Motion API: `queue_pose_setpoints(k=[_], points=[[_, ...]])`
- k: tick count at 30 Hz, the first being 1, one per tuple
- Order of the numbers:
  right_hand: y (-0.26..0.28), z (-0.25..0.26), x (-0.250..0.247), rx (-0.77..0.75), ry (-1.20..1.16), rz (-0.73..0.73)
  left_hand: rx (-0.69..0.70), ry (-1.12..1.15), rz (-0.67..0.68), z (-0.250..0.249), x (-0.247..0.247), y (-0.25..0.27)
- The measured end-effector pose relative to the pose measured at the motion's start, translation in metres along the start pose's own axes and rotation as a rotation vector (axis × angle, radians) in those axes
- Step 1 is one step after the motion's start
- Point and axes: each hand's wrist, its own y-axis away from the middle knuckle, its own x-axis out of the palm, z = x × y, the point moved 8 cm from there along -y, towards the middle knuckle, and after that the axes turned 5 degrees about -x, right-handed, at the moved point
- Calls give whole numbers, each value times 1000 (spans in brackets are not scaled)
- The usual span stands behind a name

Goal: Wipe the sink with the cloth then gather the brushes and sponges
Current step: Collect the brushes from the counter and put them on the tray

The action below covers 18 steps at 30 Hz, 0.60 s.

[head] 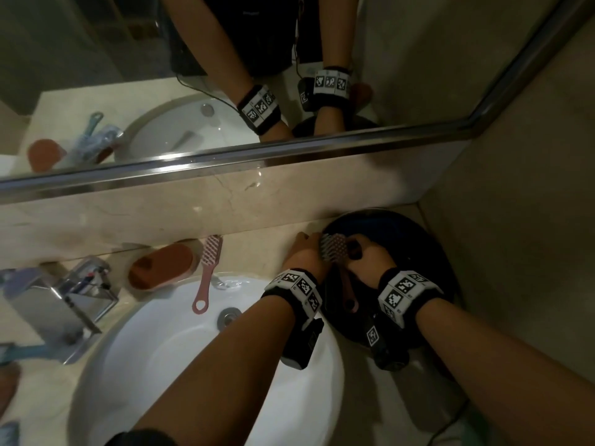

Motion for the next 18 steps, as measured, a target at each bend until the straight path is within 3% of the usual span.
queue_pose_setpoints(k=[5, 11, 18], points=[[23, 5, -17, 8, 113, 41, 33, -133, 25, 1, -8, 27], [66, 40, -53, -27, 389, 46, 98, -330, -37, 11, -56, 76], [112, 116, -66, -193, 555, -78, 229, -317, -239, -8, -122, 131]])
